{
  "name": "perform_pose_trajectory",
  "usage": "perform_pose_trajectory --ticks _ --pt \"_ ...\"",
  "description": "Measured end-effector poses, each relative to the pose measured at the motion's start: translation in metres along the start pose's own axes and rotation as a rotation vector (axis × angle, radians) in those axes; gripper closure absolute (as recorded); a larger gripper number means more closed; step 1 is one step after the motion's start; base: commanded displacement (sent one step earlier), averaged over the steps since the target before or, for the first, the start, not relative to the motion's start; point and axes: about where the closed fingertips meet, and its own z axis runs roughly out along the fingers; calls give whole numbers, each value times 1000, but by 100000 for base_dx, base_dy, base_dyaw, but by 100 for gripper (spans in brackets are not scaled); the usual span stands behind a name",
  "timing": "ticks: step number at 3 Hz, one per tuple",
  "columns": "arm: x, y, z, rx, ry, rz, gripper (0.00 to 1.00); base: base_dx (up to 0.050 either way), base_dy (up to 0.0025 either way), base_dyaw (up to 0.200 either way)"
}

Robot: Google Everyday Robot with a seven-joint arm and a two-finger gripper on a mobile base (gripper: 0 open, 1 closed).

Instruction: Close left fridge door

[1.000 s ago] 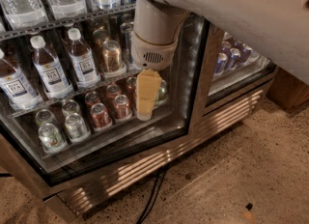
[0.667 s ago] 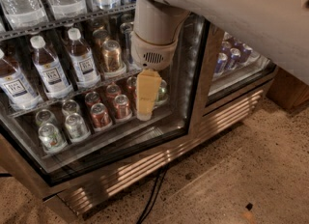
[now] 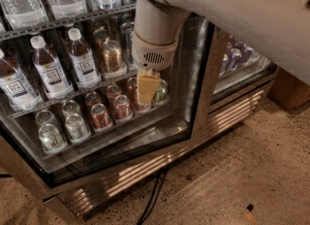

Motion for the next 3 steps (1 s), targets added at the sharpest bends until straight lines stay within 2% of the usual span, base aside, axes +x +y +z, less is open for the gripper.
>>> perform_pose_trajectory --ticks 1,2,3 --pt "0 0 0 0 0 0 100 3237 247 15194" --pt "0 0 0 0 0 0 100 4896 1 -64" --pt "0 0 0 0 0 0 100 -5001 0 -5"
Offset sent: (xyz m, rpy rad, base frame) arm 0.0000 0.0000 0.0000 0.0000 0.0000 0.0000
